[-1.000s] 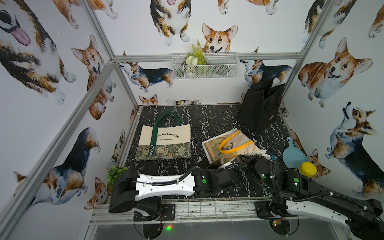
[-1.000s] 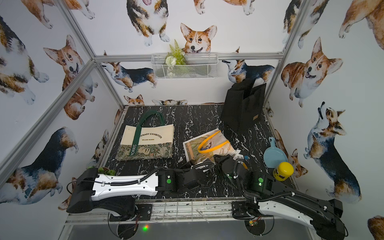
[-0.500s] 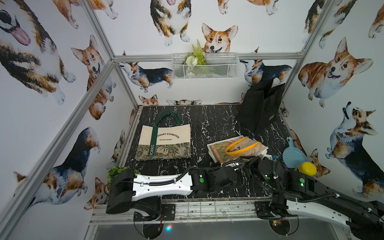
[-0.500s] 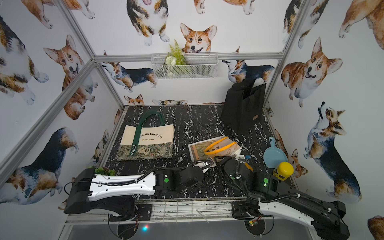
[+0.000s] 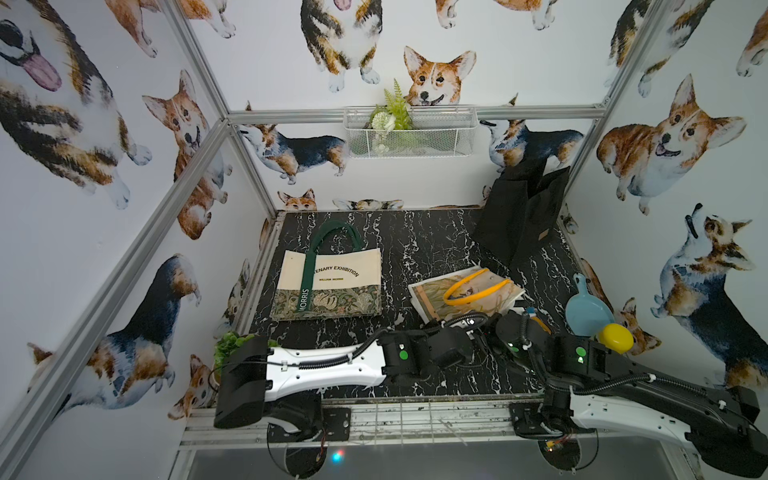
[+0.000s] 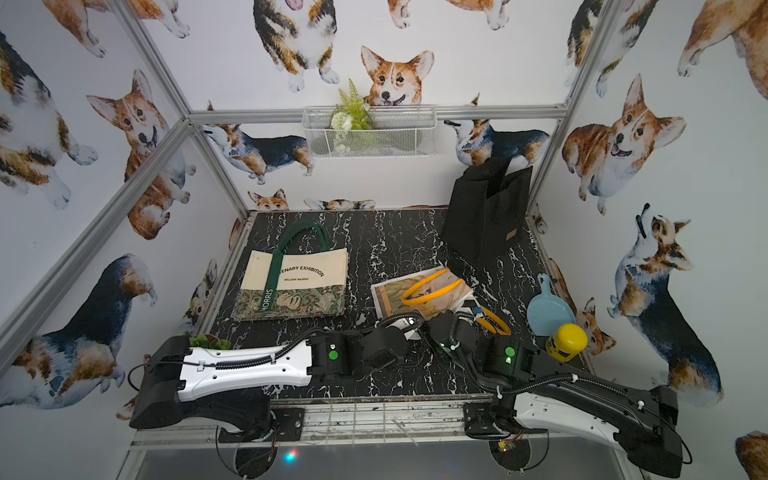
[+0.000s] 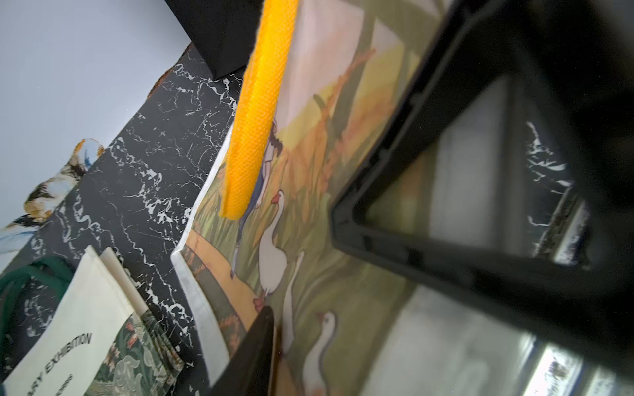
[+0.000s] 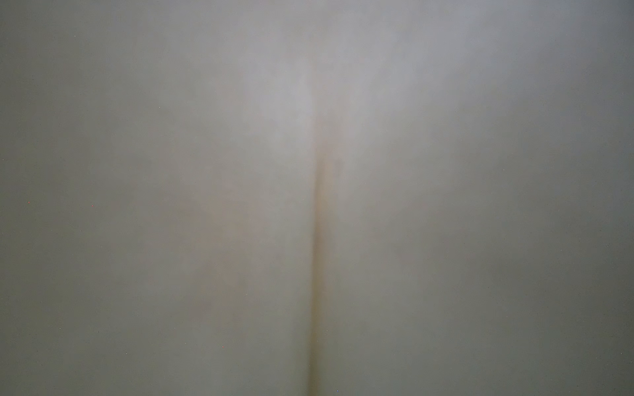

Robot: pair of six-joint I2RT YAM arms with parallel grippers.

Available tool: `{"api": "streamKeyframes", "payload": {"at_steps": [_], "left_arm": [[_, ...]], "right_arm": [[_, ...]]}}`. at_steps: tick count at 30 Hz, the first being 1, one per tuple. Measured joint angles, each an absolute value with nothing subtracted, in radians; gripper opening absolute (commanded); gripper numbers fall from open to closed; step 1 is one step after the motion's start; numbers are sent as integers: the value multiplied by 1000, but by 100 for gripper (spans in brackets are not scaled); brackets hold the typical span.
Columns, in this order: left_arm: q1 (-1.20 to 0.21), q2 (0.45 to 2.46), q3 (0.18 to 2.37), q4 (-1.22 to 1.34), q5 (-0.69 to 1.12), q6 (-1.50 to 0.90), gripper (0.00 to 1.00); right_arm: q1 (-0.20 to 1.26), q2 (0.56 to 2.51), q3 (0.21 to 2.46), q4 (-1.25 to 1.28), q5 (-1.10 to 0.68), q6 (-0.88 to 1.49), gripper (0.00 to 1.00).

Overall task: Put away the canvas bag
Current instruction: Press the canvas bag at the center of the board.

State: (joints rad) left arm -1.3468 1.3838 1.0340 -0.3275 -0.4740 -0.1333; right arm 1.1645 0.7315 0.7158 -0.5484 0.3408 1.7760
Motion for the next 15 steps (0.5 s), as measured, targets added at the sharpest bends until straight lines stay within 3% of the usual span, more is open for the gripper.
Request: {"api": "streamKeyframes", "payload": {"at_steps": [3, 8, 15], "left_arm": [[-1217, 1278, 970, -265, -294, -173, 47], [-1016, 1087, 871, -290, -147, -262, 53], [-944, 1046, 876, -364, -59, -265, 54]], "right_arm": [[1076, 668, 687, -508, 283, 1734, 0], [816, 551, 516, -561, 24, 1610, 0], [777, 637, 393, -481, -364, 1451, 0]]}}
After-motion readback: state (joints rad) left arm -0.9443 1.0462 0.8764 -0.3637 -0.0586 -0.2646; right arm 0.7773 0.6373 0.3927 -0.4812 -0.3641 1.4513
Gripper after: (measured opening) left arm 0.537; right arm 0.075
